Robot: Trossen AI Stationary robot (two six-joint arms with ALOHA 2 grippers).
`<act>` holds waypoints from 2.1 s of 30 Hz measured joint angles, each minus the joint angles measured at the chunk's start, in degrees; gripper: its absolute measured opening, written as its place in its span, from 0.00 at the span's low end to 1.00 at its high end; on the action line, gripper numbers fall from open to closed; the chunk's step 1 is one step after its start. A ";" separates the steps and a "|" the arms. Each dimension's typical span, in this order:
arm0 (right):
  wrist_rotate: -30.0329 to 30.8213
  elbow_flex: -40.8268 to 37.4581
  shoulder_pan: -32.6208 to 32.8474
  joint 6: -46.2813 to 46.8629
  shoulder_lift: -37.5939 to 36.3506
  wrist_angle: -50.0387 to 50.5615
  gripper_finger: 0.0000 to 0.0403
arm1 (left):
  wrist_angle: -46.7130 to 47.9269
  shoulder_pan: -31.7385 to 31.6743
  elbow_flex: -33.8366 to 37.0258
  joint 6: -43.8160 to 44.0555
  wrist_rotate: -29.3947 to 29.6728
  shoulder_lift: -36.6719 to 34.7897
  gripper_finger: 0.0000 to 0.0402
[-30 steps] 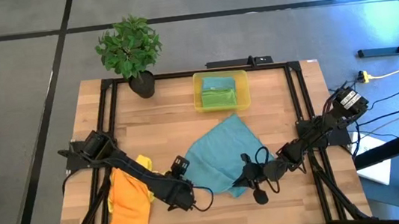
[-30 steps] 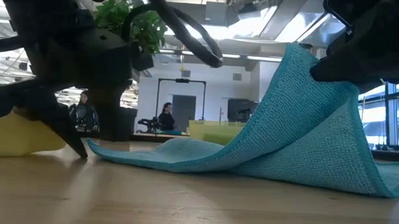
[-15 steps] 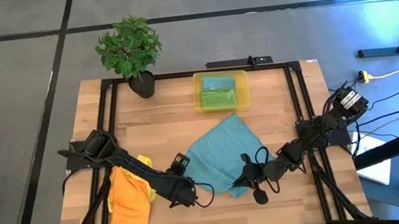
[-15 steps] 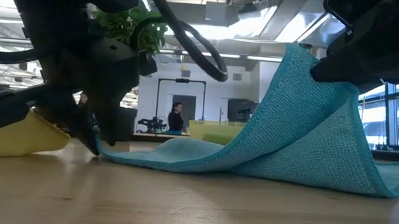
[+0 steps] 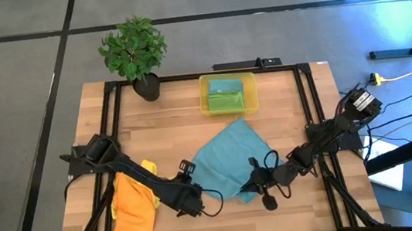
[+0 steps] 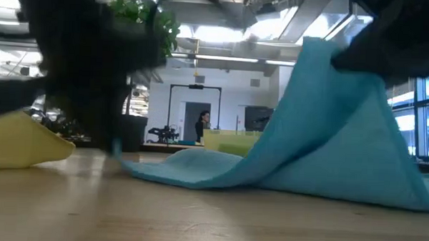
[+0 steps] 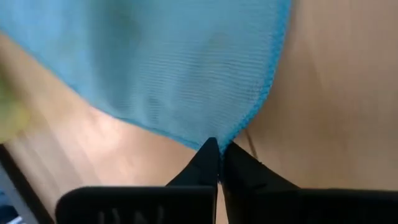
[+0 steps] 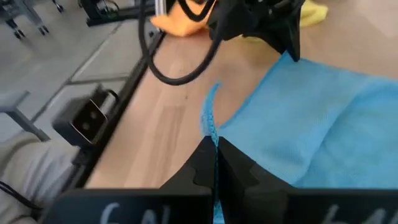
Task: Fold microfiber towels
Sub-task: Fold the blue microfiber towel
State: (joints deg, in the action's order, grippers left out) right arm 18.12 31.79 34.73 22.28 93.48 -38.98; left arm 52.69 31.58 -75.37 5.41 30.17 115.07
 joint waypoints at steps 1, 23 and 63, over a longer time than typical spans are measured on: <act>-0.01 0.00 0.00 -0.12 -0.82 0.15 0.02 | 0.00 0.40 -0.63 1.13 1.11 -0.57 0.00; 0.26 0.04 -7.59 -14.67 -27.78 13.79 0.02 | 0.47 -0.46 -3.35 3.02 14.88 -29.44 0.00; -5.82 21.99 -33.57 -27.04 -44.13 45.63 0.00 | -14.12 -10.14 -3.35 -25.23 41.87 -49.06 0.00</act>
State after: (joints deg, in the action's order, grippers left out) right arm 12.29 53.78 1.17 -4.75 49.36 6.66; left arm 38.58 21.44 -78.72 -19.81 72.04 66.01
